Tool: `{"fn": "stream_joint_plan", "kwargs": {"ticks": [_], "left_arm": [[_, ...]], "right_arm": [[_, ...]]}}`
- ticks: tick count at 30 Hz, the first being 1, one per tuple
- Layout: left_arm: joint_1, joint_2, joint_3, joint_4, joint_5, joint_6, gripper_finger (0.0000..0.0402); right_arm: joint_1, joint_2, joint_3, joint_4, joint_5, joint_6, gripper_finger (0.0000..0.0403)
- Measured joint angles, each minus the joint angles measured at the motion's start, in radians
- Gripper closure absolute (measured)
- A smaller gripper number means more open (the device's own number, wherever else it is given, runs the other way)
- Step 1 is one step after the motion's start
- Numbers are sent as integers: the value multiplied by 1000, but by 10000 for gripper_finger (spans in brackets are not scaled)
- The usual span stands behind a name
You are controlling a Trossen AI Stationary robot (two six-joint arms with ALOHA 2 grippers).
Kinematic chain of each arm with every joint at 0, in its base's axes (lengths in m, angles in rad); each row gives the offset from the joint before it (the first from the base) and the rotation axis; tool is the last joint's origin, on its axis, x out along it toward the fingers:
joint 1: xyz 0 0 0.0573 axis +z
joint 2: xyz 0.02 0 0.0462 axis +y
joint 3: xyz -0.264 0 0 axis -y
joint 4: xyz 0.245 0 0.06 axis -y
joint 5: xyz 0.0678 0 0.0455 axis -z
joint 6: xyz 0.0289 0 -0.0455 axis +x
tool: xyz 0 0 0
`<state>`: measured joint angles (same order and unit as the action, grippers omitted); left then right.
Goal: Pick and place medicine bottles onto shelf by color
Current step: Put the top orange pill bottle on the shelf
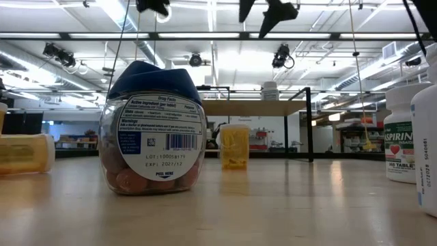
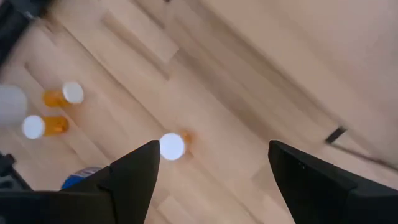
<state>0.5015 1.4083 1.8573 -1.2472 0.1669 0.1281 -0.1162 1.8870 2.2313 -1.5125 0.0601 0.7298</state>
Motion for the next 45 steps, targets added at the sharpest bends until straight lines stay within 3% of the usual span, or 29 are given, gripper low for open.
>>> {"fn": "stream_joint_plan", "kwargs": {"ticks": [9,15,21,30,34,40,45], "left_arm": [[-13,-280,-246,186,77,-46,219],[-43,-494,-480,383,126,-181,218],[-92,-628,-609,531,126,-284,224],[-137,-683,-656,534,115,-347,224],[-153,-685,-656,537,114,-348,229],[-169,-684,-656,536,114,-362,228],[-177,-684,-656,534,114,-374,229]], "right_arm": [[96,165,-2,-7,-5,129,95],[145,183,-2,113,-6,191,95],[183,195,1,100,56,225,95],[167,249,-8,64,13,210,95],[158,247,-64,95,5,225,95],[169,249,-218,162,-137,227,95],[179,248,-249,192,-136,229,93]]}}
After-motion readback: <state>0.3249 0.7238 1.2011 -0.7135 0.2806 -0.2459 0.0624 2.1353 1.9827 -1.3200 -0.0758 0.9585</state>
